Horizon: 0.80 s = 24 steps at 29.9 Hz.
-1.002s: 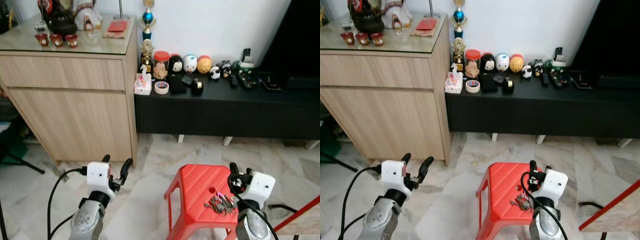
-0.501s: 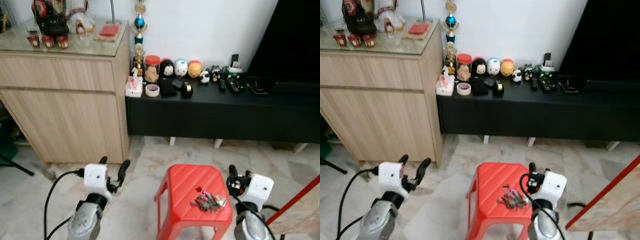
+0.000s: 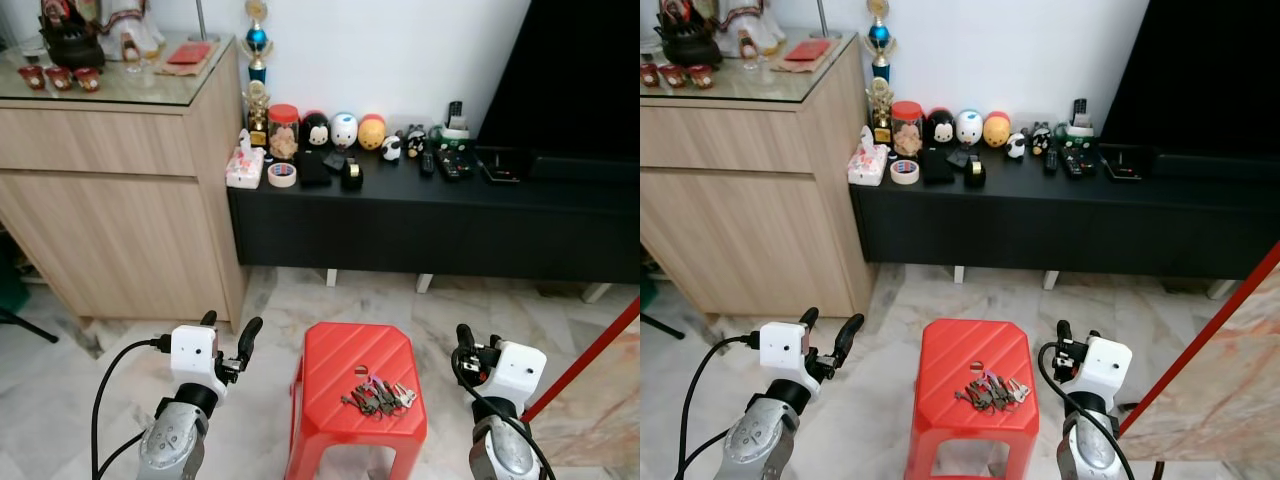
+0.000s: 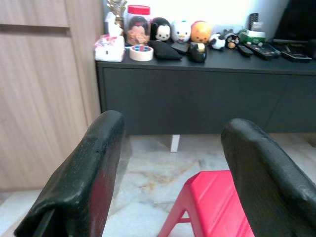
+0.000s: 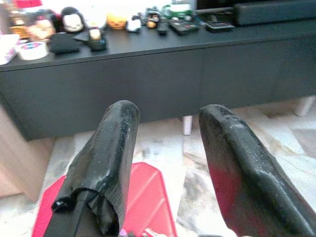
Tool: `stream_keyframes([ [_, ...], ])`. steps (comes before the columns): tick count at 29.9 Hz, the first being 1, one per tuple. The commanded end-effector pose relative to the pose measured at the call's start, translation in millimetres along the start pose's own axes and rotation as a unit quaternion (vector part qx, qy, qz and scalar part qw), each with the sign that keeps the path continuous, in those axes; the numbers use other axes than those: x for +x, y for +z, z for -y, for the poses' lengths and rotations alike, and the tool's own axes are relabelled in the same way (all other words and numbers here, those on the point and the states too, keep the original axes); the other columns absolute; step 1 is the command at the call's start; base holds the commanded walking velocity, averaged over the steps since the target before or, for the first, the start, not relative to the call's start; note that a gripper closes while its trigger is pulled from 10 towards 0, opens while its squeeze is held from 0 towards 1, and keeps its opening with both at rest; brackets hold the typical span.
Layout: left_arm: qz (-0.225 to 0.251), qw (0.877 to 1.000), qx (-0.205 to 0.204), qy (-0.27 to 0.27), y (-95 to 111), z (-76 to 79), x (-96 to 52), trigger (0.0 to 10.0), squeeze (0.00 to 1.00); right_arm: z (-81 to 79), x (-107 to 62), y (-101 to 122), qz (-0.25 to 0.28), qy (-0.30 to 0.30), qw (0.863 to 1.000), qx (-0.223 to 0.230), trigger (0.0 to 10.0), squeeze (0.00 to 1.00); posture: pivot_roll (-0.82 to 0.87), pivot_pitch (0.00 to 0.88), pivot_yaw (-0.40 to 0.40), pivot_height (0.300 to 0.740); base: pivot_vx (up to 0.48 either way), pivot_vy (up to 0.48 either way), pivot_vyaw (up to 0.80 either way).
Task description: Hang keys on a hook
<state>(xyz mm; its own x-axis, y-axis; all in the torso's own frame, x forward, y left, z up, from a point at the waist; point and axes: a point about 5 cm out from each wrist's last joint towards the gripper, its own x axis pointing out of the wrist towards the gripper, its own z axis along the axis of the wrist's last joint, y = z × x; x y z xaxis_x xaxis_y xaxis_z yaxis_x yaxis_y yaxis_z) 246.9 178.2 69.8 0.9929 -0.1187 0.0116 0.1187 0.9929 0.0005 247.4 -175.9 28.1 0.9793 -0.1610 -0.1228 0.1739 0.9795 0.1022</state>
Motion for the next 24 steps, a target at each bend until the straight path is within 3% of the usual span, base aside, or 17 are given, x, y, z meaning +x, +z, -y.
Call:
stream_keyframes([
  [1, 0.017, 1.000, -0.003, -0.001, 9, 0.0, 2.0, 10.0, 0.00, -2.5, 2.5, 13, 0.034, 0.007, 0.999, -0.019, 10.0, 0.00, 0.03, 0.000, -0.079, 0.740, 0.000, 0.000, 0.00],
  [6, 0.051, 0.999, 0.016, -0.007, 22, -0.1, 6.3, 10.0, 0.00, -11.2, 3.8, 27, 0.069, 0.038, 0.996, -0.041, 10.0, 0.00, 0.03, 0.000, -0.082, 0.740, 0.000, 0.000, 0.00],
  [11, 0.046, 0.999, 0.008, -0.007, 20, -0.9, 5.3, 10.0, 0.00, -21.7, 1.8, 25, 0.066, 0.067, 0.993, -0.068, 10.0, 0.00, 0.03, 0.000, -0.078, 0.740, 0.000, 0.000, 0.00],
  [21, 0.036, 0.999, -0.003, 0.001, 16, -0.8, 4.1, 10.0, 0.00, -18.9, 4.0, 23, 0.042, 0.068, 0.993, -0.085, 10.0, 0.00, 0.02, 0.000, -0.078, 0.740, 0.000, 0.000, 0.00],
  [24, 0.033, 0.999, -0.006, -0.002, 15, 1.1, 4.9, 10.0, 0.00, -17.6, 5.6, 22, 0.033, 0.065, 0.993, -0.093, 10.0, 0.00, 0.02, 0.000, -0.080, 0.722, 0.000, 0.000, 0.00],
])
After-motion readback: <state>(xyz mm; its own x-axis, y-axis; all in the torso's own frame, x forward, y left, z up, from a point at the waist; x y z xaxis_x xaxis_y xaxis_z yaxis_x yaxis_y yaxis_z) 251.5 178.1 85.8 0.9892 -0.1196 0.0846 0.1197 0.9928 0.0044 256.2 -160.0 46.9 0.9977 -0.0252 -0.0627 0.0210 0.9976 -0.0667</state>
